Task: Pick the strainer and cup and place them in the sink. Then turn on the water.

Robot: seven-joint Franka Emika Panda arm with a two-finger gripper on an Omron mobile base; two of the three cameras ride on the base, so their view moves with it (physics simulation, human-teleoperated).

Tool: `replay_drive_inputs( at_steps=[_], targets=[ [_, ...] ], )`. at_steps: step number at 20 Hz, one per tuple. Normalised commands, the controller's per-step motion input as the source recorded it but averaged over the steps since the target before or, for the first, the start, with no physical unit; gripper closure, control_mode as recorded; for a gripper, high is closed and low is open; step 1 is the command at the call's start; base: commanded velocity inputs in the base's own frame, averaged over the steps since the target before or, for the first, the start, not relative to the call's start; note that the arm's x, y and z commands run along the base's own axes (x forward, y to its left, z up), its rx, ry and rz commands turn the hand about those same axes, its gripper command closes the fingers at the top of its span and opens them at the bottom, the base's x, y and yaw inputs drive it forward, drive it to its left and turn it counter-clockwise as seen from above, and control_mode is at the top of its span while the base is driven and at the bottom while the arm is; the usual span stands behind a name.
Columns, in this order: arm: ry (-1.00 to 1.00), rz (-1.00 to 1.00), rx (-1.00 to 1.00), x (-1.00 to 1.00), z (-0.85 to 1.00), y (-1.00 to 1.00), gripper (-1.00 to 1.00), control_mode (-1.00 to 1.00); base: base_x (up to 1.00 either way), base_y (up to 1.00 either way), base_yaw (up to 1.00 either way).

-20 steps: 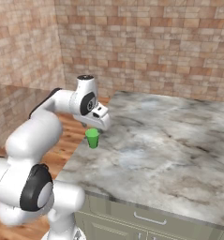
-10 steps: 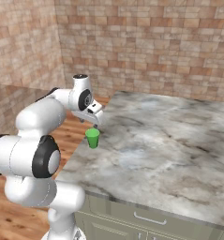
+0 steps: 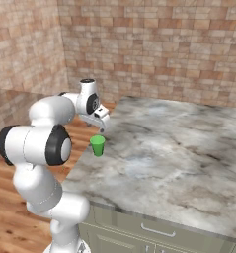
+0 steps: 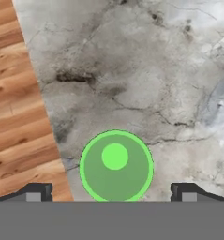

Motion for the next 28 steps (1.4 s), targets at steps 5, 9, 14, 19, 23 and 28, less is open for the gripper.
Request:
replay_drive_inputs(
  at_steps=[5, 9, 14, 19, 23, 28],
  targets=[
    [0.00, -0.01, 0.02, 0.01, -0.14, 0.00, -1.00, -1.00, 0.00, 0.00, 0.00],
    [0.00, 0.00, 0.03, -0.14, 0.00, -0.03, -1.00, -1.00, 0.00, 0.00, 0.00],
    [0.00, 0.00, 0.02, -0.23, -0.01, -0.02, -1.00, -1.00, 0.00, 0.00, 0.00],
    [-0.04, 0.00, 0.00, -0.25, -0.03, 0.00, -1.00, -1.00, 0.00, 0.00, 0.00],
    [-0.07, 0.00, 0.00, -0.07, -0.13, 0.00, -1.00, -1.00, 0.00, 0.00, 0.00],
    [-0.10, 0.00, 0.00, 0.00, -0.24, -0.12, -1.00, -1.00, 0.00, 0.00, 0.00]
  ],
)
